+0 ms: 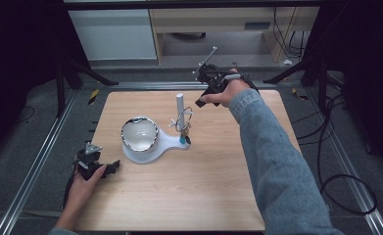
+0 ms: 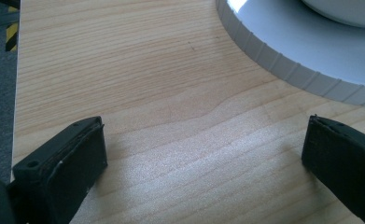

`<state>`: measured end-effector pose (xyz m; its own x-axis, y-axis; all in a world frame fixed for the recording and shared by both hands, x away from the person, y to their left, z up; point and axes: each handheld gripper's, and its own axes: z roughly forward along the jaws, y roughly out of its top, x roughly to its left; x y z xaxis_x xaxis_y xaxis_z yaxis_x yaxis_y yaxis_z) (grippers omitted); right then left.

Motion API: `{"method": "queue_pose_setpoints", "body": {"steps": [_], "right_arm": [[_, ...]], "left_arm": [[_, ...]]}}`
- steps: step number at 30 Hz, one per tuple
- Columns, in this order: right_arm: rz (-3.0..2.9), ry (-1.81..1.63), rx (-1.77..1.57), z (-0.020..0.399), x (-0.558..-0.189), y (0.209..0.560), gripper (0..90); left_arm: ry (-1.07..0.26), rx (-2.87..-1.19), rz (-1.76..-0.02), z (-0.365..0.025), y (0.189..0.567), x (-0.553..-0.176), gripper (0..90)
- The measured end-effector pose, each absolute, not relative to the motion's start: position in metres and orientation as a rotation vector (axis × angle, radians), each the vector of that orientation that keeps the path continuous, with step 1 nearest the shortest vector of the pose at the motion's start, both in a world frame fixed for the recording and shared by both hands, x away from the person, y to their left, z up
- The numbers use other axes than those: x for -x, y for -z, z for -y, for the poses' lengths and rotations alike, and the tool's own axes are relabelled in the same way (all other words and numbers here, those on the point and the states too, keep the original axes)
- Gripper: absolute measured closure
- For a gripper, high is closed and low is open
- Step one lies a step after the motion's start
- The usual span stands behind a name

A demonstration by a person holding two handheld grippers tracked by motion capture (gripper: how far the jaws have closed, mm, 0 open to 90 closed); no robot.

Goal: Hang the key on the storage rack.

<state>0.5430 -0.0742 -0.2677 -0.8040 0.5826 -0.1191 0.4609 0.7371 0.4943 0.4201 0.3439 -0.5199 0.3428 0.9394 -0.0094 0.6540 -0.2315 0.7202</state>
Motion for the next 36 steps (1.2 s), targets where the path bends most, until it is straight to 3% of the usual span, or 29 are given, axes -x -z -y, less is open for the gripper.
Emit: {"method": "queue_pose_setpoints", "body": {"steps": [5, 13, 36], "right_arm": [[-2.644, -0.633, -0.840, 0.080, -0.542, 0.269, 19.0], [-2.618, -0.624, -0.846, 0.094, -0.539, 0.273, 8.9], [-2.612, -0.571, -0.876, 0.134, -0.522, 0.288, 6.3]], "left_arm": [[-0.579, -1.978, -1.387, -0.344, 0.520, -0.420, 0.0], [-0.579, -1.977, -1.388, -0.344, 0.520, -0.420, 0.0], [-0.579, -1.978, -1.387, -0.344, 0.520, -0.420, 0.0]]}}
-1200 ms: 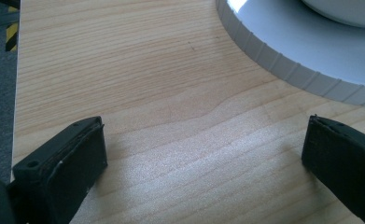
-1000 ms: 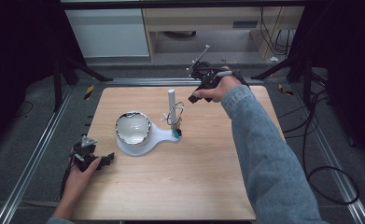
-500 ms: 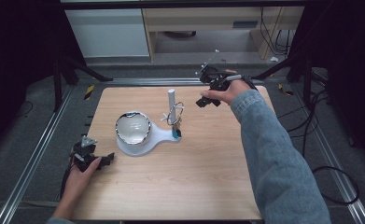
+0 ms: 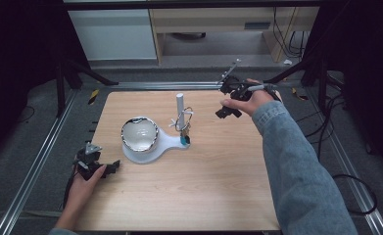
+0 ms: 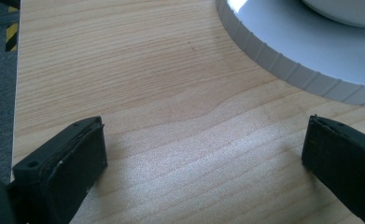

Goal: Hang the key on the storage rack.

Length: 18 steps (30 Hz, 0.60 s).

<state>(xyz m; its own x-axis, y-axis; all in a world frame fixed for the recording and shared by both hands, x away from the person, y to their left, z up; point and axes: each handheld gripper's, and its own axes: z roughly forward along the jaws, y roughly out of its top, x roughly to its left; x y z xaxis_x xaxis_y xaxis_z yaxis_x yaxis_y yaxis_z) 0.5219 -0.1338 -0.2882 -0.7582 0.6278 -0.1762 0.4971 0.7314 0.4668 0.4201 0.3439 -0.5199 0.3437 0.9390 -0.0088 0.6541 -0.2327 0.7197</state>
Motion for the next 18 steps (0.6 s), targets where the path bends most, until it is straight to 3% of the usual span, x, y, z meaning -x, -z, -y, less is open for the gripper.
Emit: {"method": "queue_pose_setpoints", "body": {"steps": [18], "right_arm": [[-2.573, -0.500, -0.930, 0.174, -0.506, 0.305, 8.0]], "left_arm": [[-0.579, -1.977, -1.387, -0.344, 0.520, -0.420, 0.0]]}}
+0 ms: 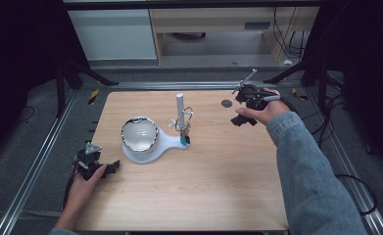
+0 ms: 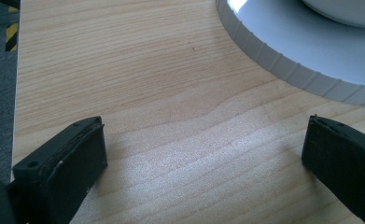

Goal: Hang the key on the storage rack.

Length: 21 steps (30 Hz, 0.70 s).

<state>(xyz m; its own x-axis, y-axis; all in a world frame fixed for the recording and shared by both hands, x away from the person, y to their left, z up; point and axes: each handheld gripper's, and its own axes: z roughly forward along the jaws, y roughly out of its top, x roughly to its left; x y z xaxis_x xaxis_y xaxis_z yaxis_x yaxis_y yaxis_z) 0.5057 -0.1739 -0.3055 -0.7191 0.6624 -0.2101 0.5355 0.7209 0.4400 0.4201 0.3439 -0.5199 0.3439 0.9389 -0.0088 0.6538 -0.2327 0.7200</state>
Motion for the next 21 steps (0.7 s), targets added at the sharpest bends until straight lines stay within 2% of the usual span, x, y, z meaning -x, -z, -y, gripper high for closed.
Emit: {"method": "queue_pose_setpoints", "body": {"steps": [21], "right_arm": [[-2.568, -0.464, -0.979, 0.203, -0.485, 0.353, 12.5]], "left_arm": [[-0.579, -1.979, -1.387, -0.344, 0.520, -0.420, 0.0]]}}
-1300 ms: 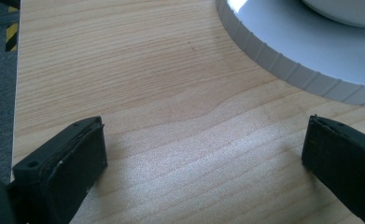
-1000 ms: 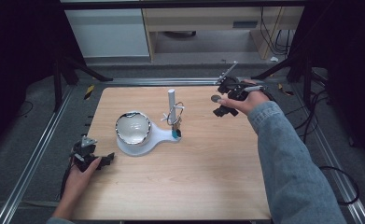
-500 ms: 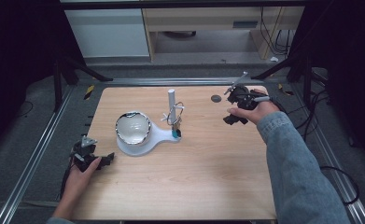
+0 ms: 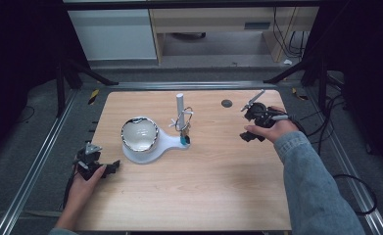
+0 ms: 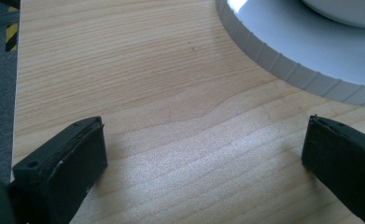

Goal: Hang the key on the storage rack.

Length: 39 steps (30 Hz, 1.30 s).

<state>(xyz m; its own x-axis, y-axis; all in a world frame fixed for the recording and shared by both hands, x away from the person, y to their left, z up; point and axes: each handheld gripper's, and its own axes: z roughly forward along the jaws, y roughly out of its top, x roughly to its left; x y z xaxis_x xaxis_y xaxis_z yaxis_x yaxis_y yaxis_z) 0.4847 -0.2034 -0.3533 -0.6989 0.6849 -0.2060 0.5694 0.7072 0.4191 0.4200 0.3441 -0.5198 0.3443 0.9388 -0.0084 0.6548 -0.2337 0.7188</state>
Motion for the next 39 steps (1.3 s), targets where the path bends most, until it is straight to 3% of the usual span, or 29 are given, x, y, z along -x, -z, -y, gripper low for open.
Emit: {"method": "queue_pose_setpoints", "body": {"steps": [21, 39], "right_arm": [[-2.595, -0.509, -1.144, 0.237, -0.460, 0.430, 16.7], [-2.388, -0.752, -1.336, 0.262, -0.457, 0.487, 13.1]], "left_arm": [[-0.579, -1.979, -1.387, -0.344, 0.520, -0.420, 0.0], [-0.578, -1.978, -1.388, -0.344, 0.520, -0.420, 0.0]]}}
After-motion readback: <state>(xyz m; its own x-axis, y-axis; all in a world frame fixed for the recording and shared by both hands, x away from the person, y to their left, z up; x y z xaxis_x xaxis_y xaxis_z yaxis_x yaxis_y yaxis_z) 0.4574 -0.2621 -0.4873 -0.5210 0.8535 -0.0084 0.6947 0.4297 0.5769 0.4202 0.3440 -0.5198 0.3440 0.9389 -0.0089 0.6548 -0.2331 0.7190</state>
